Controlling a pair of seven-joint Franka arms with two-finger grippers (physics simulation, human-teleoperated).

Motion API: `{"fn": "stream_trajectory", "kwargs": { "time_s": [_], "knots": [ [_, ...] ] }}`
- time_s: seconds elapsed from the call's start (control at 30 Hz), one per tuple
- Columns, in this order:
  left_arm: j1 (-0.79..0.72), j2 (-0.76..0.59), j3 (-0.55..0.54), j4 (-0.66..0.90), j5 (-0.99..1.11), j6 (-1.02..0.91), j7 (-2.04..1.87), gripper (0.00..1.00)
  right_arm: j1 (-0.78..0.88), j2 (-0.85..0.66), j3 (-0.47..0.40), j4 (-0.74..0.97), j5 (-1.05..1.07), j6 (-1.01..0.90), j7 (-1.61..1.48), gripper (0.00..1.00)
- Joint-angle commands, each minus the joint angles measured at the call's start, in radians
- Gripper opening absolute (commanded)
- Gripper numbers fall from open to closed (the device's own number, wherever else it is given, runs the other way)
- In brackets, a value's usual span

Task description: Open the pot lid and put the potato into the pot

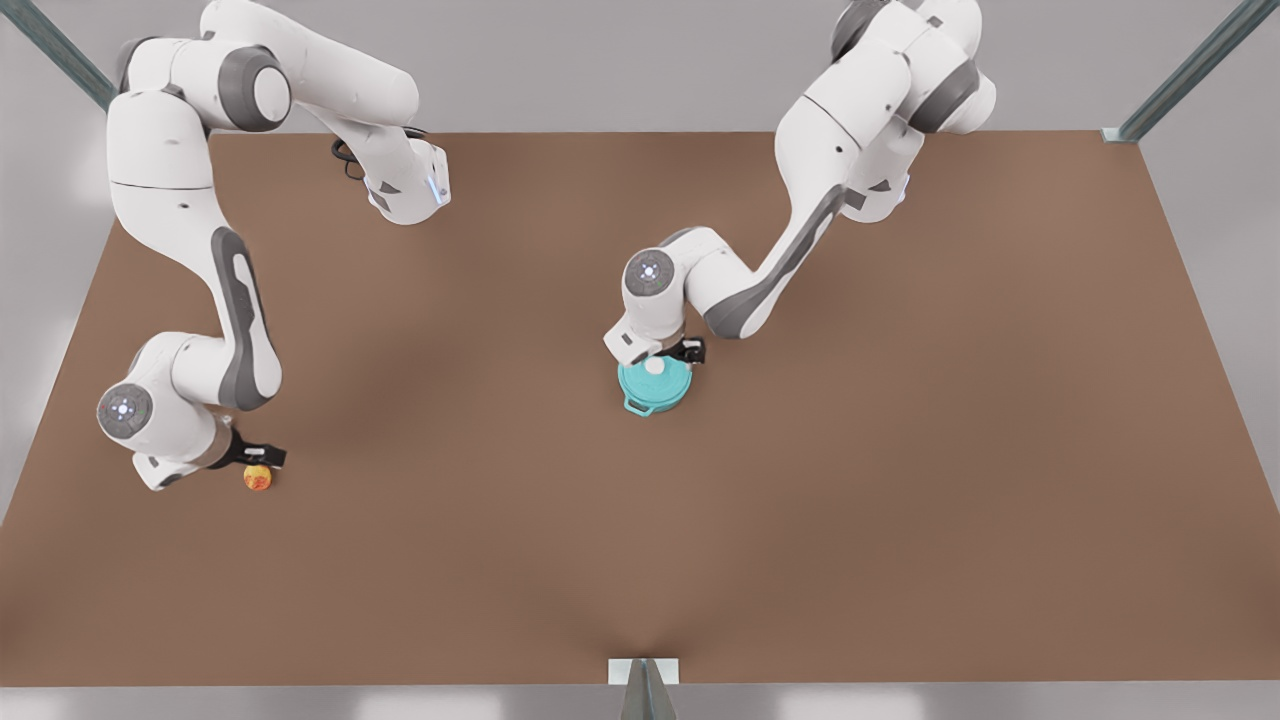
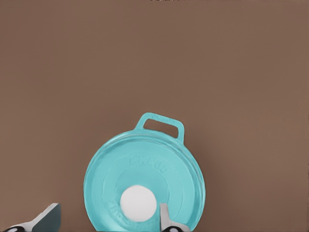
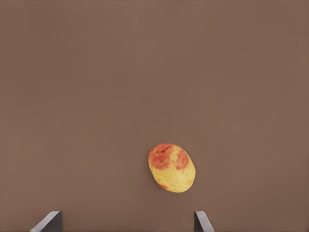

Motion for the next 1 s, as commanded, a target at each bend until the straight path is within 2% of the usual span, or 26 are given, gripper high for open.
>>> {"fn": "stream_trajectory", "kwargs": {
  "time_s": [0.0,0.27,0.6,0.63,0.67,0.7,0.8,0.9,0.97],
  "knots": [
    [-0.001,0.007,0.000,-0.005,0.007,0.129,-0.384,1.00,-0.013,0.021,0.001,0.009,-0.007,0.051,-0.144,1.00],
    [-0.003,0.055,0.001,-0.032,0.062,0.164,-0.373,1.00,-0.036,0.084,0.003,0.003,-0.041,0.134,-0.164,1.00],
    [-0.021,0.050,0.001,-0.075,0.085,0.183,-0.384,1.00,-0.062,0.134,0.003,0.008,-0.065,0.225,-0.164,1.00],
    [-0.021,0.050,0.001,-0.075,0.087,0.183,-0.385,0.92,-0.064,0.142,0.003,0.009,-0.065,0.231,-0.164,1.00],
    [-0.021,0.047,0.001,-0.080,0.087,0.181,-0.385,0.71,-0.064,0.145,0.003,0.008,-0.065,0.242,-0.164,1.00],
    [-0.021,0.046,0.001,-0.080,0.087,0.177,-0.385,0.54,-0.064,0.150,0.003,0.008,-0.065,0.246,-0.164,1.00],
    [-0.020,0.035,0.001,-0.078,0.087,0.155,-0.379,0.25,-0.064,0.156,0.003,0.009,-0.065,0.254,-0.162,1.00],
    [-0.014,0.037,0.007,-0.071,0.088,0.154,-0.377,0.24,-0.064,0.156,0.003,0.009,-0.062,0.252,-0.150,0.89],
    [-0.009,0.035,0.017,-0.062,0.088,0.154,-0.376,0.24,-0.064,0.156,0.004,0.009,-0.062,0.252,-0.150,0.86]
  ]
}}
